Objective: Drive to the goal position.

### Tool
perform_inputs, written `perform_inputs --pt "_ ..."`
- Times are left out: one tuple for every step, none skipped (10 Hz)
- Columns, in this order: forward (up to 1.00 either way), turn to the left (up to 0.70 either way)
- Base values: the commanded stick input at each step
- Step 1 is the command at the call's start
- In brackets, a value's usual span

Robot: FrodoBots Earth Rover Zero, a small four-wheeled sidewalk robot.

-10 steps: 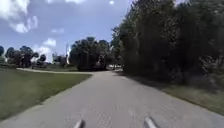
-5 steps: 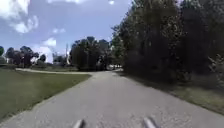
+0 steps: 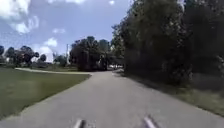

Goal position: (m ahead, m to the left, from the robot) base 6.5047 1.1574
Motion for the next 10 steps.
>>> perform_inputs --pt "0.50 0.00" --pt "0.50 0.00" --pt "0.50 0.00" --pt "0.50 0.00" --pt "0.50 0.00" --pt "0.50 0.00" --pt "0.50 0.00" --pt "0.50 0.00" --pt "0.50 0.00" --pt "0.50 0.00"
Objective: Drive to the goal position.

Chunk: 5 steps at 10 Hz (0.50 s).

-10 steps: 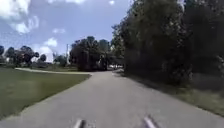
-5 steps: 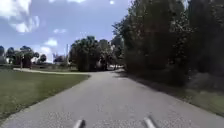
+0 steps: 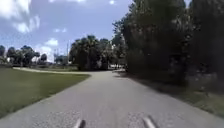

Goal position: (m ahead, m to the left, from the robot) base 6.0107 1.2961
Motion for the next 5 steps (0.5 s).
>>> perform_inputs --pt "0.50 0.00" --pt "0.50 0.00" --pt "0.50 0.00" --pt "0.50 0.00" --pt "0.50 0.00"
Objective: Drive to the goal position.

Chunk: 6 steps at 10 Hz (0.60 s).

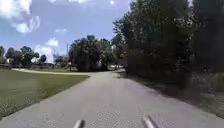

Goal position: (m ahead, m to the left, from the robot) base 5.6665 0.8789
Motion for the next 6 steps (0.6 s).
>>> perform_inputs --pt "0.50 0.00" --pt "0.50 0.00" --pt "0.50 0.00" --pt "0.50 0.00" --pt "0.50 0.00" --pt "0.50 0.00"
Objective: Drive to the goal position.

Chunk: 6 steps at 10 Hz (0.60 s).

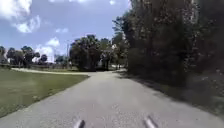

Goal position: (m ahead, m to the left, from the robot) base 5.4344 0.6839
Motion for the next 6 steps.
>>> perform_inputs --pt "0.50 0.00" --pt "0.50 0.00" --pt "0.50 0.00" --pt "0.50 0.00" --pt "0.50 0.00" --pt "0.50 0.00"
